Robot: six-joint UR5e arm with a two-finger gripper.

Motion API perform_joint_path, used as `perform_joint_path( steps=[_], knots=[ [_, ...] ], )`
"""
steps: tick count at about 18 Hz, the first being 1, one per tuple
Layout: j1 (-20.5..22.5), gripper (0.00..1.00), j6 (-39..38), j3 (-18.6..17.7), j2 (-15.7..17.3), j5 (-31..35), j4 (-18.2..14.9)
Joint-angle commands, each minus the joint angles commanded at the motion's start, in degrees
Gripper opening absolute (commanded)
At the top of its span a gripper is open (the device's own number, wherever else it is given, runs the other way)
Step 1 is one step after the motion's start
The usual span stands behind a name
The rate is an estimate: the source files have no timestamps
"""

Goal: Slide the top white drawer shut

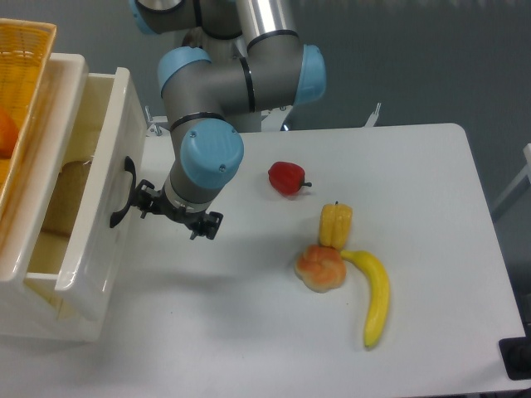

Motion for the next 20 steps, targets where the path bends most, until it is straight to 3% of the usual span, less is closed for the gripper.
perform_joint_path(
  steps=[20],
  knots=[
    [-3.0, 1.00, -3.2, 0.2, 0.0, -0.2, 0.3]
  ],
)
